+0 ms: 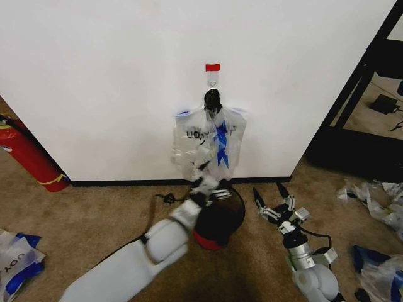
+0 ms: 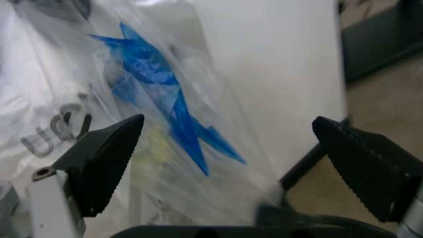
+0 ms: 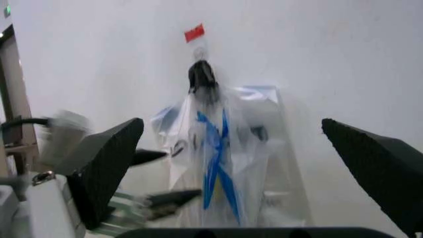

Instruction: Pick up the garbage bag from the wall and place it over the trash bin.

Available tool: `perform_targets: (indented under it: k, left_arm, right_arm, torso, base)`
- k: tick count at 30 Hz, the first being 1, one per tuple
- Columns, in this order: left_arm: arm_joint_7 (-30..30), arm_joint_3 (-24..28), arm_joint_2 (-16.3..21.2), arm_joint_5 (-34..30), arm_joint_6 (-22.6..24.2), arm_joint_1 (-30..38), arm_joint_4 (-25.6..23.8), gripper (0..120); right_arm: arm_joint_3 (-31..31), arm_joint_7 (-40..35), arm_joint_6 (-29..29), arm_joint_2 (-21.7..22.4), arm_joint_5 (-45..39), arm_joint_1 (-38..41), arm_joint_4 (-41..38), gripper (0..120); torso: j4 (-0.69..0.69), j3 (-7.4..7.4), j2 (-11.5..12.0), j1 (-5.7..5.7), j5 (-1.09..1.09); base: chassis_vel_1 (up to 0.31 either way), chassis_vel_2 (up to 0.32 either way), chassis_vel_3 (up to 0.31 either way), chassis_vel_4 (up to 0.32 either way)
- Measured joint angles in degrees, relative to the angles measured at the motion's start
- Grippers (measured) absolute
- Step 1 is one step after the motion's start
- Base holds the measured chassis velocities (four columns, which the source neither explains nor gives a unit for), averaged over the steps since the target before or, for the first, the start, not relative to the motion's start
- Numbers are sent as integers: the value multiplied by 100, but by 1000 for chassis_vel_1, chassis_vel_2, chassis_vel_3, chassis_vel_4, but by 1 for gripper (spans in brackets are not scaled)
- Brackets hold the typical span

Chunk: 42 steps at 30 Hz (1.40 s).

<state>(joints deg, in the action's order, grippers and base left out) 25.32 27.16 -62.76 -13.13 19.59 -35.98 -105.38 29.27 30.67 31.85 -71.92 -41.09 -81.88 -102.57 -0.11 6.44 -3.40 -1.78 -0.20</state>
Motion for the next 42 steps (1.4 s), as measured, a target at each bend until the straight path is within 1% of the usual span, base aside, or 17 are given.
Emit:
perform_targets:
  k: [1, 6, 10, 12, 14, 15, 16, 19, 23, 24, 28, 30, 32, 33, 39, 40, 42]
  left_arm:
    - [0, 0, 0, 0, 0, 0, 0, 100]
    - [429, 373, -512, -24, 545, 611, 607, 100]
    - [557, 505, -721, 74, 721, 807, 906, 100]
    - [584, 639, -867, 325, 847, 969, 1223, 94]
    - [599, 687, -927, 445, 966, 1048, 1365, 91]
    - [605, 694, -944, 481, 1044, 1078, 1403, 87]
    - [605, 694, -944, 481, 1044, 1078, 1403, 87]
    - [613, 694, -947, 560, 1286, 1134, 1439, 74]
    - [588, 650, -902, 697, 1356, 1160, 1474, 58]
    - [572, 636, -893, 714, 1392, 1170, 1475, 56]
    - [554, 613, -876, 728, 1426, 1179, 1476, 54]
    - [549, 587, -864, 730, 1426, 1178, 1467, 49]
    - [548, 556, -855, 730, 1411, 1167, 1437, 41]
    - [548, 556, -855, 730, 1411, 1167, 1437, 41]
    - [518, 465, -777, 677, 1387, 1083, 1270, 15]
    - [518, 465, -777, 677, 1387, 1083, 1270, 15]
    - [501, 445, -761, 671, 1382, 1069, 1265, 7]
  right_arm:
    - [0, 0, 0, 0, 0, 0, 0, 100]
    - [76, 16, 99, -9, 30, -21, -38, 100]
    - [84, 28, 148, -16, 16, -31, -3, 100]
    - [94, 47, 182, 1, -5, -31, 21, 100]
    - [106, 50, 189, 22, -39, -23, 22, 100]
    - [111, 51, 190, 36, -62, -21, 16, 100]
    - [111, 51, 190, 36, -62, -21, 16, 100]
    - [113, 61, 194, 74, -103, -22, -20, 100]
    - [110, 80, 214, 85, -115, -37, -49, 100]
    - [103, 92, 222, 88, -121, -45, -54, 100]
    - [89, 127, 233, 91, -125, -51, -54, 100]
    - [83, 149, 237, 91, -125, -52, -54, 100]
    - [76, 160, 240, 89, -125, -56, -52, 100]
    - [76, 160, 240, 89, -125, -56, -52, 100]
    - [57, 226, 254, 71, -115, -98, -25, 100]
    - [57, 226, 254, 71, -115, -98, -25, 100]
    - [46, 234, 255, 63, -112, -115, -26, 100]
  torso:
    - [0, 0, 0, 0, 0]
    - [3, 0, 0, 0, 0]
    - [1, 0, 0, 0, 0]
    - [2, -1, 0, 1, 0]
    - [2, 0, 0, 0, 0]
    - [2, 0, 0, 0, 0]
    - [2, 0, 0, 0, 0]
    - [2, -1, 0, 1, 0]
    - [3, -1, 0, 1, 0]
    - [2, -1, 0, 1, 0]
    - [2, -1, 0, 1, 0]
    - [2, -1, 0, 1, -1]
    - [2, -1, 0, 1, -1]
    - [2, -1, 0, 1, -1]
    - [2, -1, 0, 1, -2]
    - [2, -1, 0, 1, -2]
    - [2, -1, 0, 1, -2]
  base:
    - [0, 0, 0, 0]
    - [0, 0, 0, 0]
    - [0, 0, 0, 0]
    - [0, 0, 0, 0]
    - [0, 0, 0, 0]
    - [0, 0, 0, 0]
    - [0, 0, 0, 0]
    - [0, 0, 0, 0]
    - [0, 0, 0, 0]
    - [0, 0, 0, 0]
    - [0, 0, 0, 0]
    - [0, 0, 0, 0]
    - [0, 0, 0, 0]
    - [0, 0, 0, 0]
    - [0, 0, 0, 0]
    - [0, 0, 0, 0]
    - [0, 0, 0, 0]
